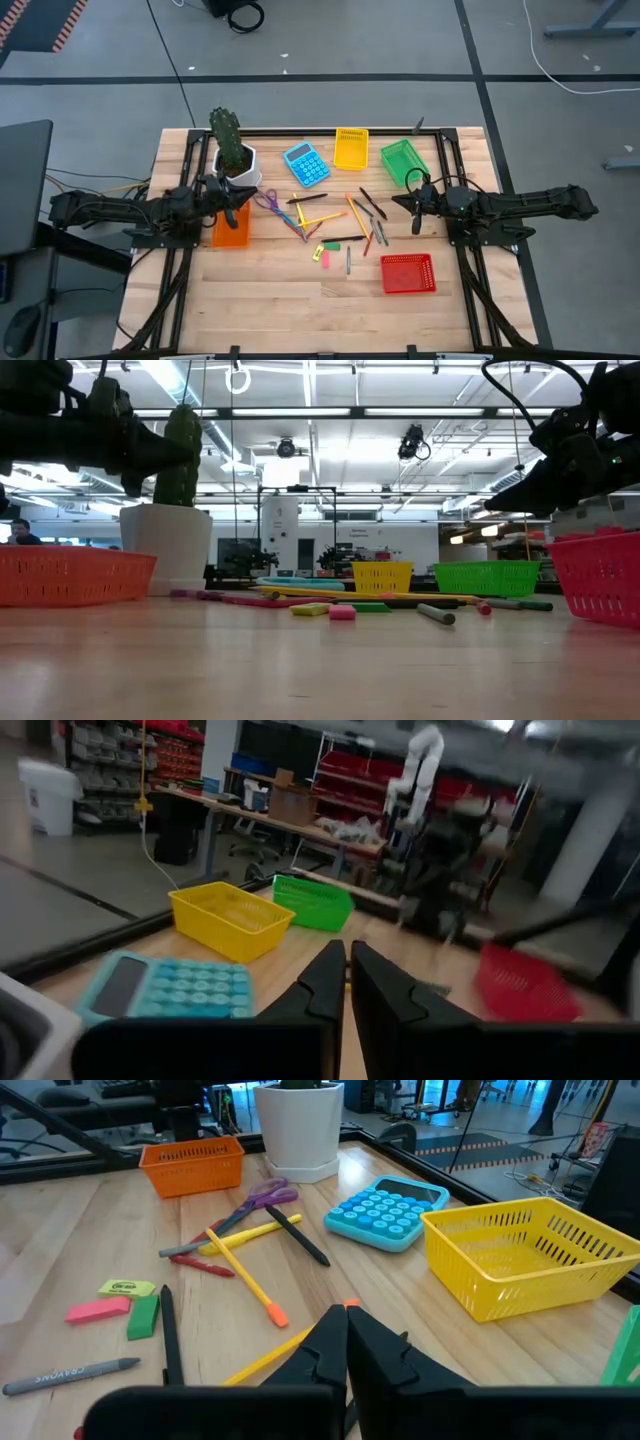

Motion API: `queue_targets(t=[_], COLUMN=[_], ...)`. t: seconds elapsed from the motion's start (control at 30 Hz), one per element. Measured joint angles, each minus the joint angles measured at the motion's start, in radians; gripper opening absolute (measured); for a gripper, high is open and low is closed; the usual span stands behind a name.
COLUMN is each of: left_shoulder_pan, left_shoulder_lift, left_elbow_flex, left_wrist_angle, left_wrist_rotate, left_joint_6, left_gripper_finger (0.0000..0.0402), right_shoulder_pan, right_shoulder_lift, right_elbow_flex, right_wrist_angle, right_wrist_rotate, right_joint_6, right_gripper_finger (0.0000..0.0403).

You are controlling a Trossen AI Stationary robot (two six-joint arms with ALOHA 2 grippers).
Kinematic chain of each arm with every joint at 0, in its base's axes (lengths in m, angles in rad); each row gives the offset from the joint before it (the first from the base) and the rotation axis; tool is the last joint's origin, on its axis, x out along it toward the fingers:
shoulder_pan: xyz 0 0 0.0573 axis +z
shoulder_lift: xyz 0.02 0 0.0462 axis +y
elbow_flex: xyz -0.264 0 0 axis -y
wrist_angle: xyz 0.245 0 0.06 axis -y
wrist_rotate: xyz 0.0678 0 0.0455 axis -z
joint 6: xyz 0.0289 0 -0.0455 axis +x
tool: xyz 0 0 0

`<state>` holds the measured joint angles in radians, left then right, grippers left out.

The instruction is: Sort crayons/erasers/pens/pencils in bins

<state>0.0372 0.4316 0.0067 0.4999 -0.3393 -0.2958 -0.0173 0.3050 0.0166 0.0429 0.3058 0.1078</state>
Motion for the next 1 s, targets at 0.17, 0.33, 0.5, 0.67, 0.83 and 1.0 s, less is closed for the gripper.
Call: queue_targets(t=[0.17,0.33,0.5,0.67,0.83,1.0], left_shoulder_pan=[0.0,0.0,0.0,0.019,0.044,0.044], left_shoulder_lift=[0.0,0.013,0.095,0.261,0.421,0.521], left_elbow_flex=[0.001,0.085,0.31,0.606,0.828,0.988], left_wrist_angle=[0.093,0.06,-0.152,-0.474,-0.604,-0.599], left_wrist_rotate=[0.0,0.065,0.127,0.125,0.123,0.123], left_joint_6=[-0.344,-0.441,-0.279,-0.209,-0.209,-0.222], left_gripper_finger=[0.0031,0.0025,0.0021,0.0028,0.0035,0.0036], right_shoulder_pan=[0.0,0.0,0.0,0.0,0.0,0.0], right_shoulder_lift=[0.0,0.0,0.0,0.0,0.0,0.0], right_elbow_flex=[0.0,0.0,0.0,0.0,0.0,0.0], right_wrist_angle=[0.0,0.0,0.0,0.0,0.0,0.0], right_wrist_rotate=[0.0,0.0,0.0,0.0,0.0,0.001], right_joint_6=[0.0,0.0,0.0,0.0,-0.032,-0.124], right_gripper_finger=[0.0014,0.0014,0.0014,0.0014,0.0014,0.0014])
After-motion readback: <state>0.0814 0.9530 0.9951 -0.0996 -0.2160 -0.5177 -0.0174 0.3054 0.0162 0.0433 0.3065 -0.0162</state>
